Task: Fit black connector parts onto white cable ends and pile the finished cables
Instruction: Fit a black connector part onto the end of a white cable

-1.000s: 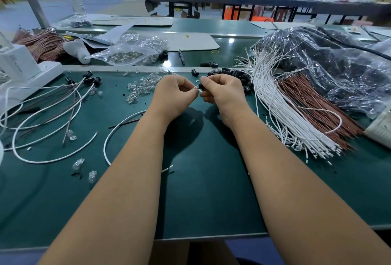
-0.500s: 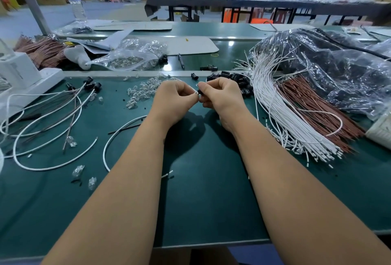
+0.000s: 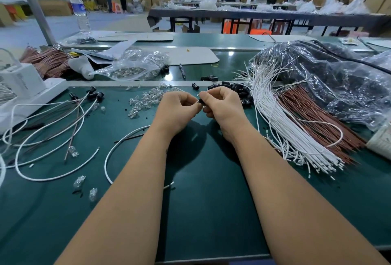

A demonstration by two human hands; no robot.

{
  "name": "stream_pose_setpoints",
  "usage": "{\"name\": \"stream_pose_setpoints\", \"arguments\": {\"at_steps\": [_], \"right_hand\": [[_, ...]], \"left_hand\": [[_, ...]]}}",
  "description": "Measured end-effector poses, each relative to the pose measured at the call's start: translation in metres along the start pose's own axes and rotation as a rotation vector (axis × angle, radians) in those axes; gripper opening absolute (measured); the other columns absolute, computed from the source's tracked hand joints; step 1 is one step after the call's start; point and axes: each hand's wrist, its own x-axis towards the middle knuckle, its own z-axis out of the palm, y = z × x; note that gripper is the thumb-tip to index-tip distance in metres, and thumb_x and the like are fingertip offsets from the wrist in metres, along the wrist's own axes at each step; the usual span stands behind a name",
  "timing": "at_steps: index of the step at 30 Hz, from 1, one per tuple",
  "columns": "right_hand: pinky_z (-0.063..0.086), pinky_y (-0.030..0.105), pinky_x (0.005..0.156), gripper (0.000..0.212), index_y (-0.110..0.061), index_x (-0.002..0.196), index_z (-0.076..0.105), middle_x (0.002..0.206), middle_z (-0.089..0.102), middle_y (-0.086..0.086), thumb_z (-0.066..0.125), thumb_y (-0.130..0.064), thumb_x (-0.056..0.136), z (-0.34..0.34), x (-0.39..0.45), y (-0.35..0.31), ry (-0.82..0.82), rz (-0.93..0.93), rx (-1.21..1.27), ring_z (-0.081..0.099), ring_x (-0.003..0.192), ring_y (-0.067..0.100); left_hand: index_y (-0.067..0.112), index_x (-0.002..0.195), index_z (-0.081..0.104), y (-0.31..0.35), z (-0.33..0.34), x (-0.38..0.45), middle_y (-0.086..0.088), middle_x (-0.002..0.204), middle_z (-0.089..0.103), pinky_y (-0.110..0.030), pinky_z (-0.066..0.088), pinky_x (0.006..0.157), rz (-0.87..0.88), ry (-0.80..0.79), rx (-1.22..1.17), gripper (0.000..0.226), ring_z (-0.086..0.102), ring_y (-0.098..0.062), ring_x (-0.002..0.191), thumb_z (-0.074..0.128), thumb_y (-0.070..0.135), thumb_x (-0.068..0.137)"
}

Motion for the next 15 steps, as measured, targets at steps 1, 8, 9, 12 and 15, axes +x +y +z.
{"name": "stream_pose_setpoints", "arguments": {"at_steps": [1,8,9,12,15], "right_hand": [[0.043,0.015,0.046,0.012,-0.013,0.083,0.058,0.066,0.063,0.0,0.069,-0.014,0.088,0.0004,0.0007,0.0,0.007,0.002,0.009,0.055,0.046,0.002],[0.045,0.022,0.052,0.018,-0.014,0.095,0.055,0.088,0.06,0.013,0.071,-0.012,0.086,-0.0049,0.0042,0.0008,0.024,0.058,0.153,0.056,0.049,0.007],[0.045,0.022,0.052,0.019,-0.015,0.095,0.055,0.086,0.06,0.013,0.072,-0.012,0.085,-0.0047,0.0039,0.001,0.009,0.056,0.141,0.056,0.049,0.007],[0.046,0.019,0.05,0.02,-0.015,0.093,0.058,0.076,0.06,0.007,0.074,-0.011,0.083,-0.0037,0.0021,0.001,-0.036,0.039,0.054,0.058,0.05,0.007],[0.049,0.02,0.052,0.011,-0.012,0.09,0.061,0.077,0.066,0.009,0.071,-0.008,0.085,-0.0039,0.0002,-0.0017,-0.052,0.055,0.105,0.062,0.052,0.01]], "left_hand": [[0.012,0.073,0.069,0.0002,-0.0003,0.0002,-0.001,0.065,0.064,-0.018,0.042,0.059,0.007,-0.003,0.009,0.011,0.052,-0.006,0.057,0.069,0.012,0.084],[0.016,0.091,0.067,-0.0028,-0.0037,0.0017,0.002,0.068,0.06,-0.015,0.04,0.056,0.01,0.022,0.014,0.017,0.049,-0.006,0.055,0.062,0.002,0.083],[0.015,0.093,0.067,-0.0024,-0.0034,0.0015,0.001,0.069,0.061,-0.017,0.041,0.058,0.023,0.026,0.006,0.016,0.051,-0.006,0.057,0.064,0.002,0.084],[0.015,0.092,0.067,-0.0019,-0.0016,0.0012,-0.004,0.077,0.068,-0.018,0.049,0.065,0.069,0.043,0.021,0.016,0.06,-0.011,0.067,0.065,0.001,0.084],[0.009,0.096,0.072,-0.0046,-0.0023,0.003,-0.007,0.088,0.073,-0.023,0.053,0.081,0.085,0.045,0.032,0.016,0.069,-0.015,0.083,0.066,-0.001,0.085]]}}
